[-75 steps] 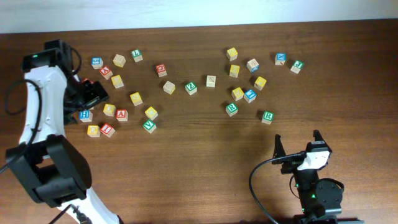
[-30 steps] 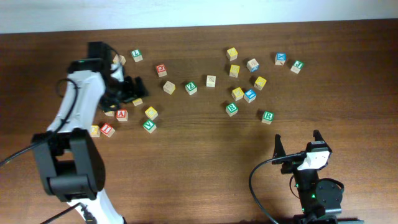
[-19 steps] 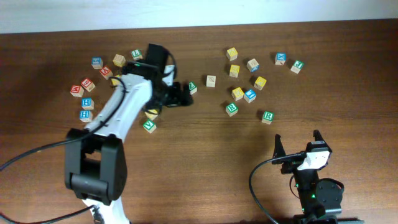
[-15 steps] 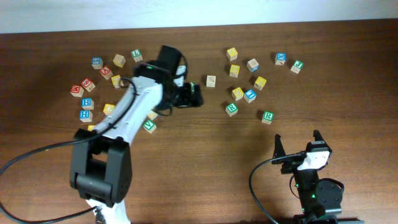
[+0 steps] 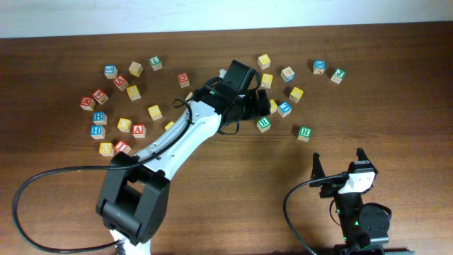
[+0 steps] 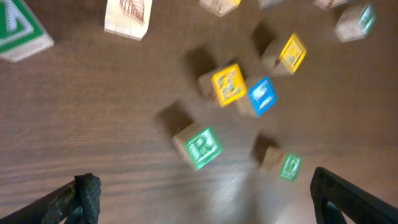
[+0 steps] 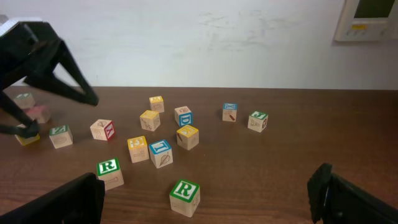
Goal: Spell out RSS
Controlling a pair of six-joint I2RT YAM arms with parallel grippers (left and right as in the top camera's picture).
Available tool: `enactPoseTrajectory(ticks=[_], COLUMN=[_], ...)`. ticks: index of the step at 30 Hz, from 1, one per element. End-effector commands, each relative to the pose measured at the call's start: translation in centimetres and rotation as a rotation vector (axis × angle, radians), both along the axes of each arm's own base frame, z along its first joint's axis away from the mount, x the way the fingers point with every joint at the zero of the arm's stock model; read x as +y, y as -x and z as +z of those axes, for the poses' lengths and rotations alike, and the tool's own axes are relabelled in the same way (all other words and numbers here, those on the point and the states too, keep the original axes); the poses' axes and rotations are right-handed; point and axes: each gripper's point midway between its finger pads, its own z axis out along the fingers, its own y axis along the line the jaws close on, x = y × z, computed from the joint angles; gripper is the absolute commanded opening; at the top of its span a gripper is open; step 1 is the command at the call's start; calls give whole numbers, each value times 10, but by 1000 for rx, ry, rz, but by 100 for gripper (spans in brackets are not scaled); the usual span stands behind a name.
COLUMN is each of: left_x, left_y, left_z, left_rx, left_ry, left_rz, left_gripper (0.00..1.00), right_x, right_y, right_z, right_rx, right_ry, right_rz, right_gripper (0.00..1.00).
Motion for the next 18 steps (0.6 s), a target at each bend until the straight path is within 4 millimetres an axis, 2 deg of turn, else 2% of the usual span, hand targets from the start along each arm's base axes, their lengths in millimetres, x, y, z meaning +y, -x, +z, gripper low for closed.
enactPoseTrajectory(ticks=[1, 6, 12, 16, 18], left_x=[-14, -30, -34, -33, -31], left_y=[-1, 3, 1, 0, -4], left_z=[-10, -40, -64, -76, -78], left_rx=[-13, -60, -83, -72, -88], left_ry=[2, -97, -156, -159, -174], left_rz=[67, 74, 100, 148, 162], left_gripper=[99, 100, 99, 94, 85], right_x=[-3, -3, -3, -3, -3], right_y=[0, 0, 0, 0, 0], right_z=[-2, -2, -2, -2, -2], right_rx=[3, 3, 3, 3, 3], right_ry=[-3, -3, -3, -3, -3], right_rz=[-15, -15, -15, -15, -15], right_gripper=[98, 98, 98, 98, 98])
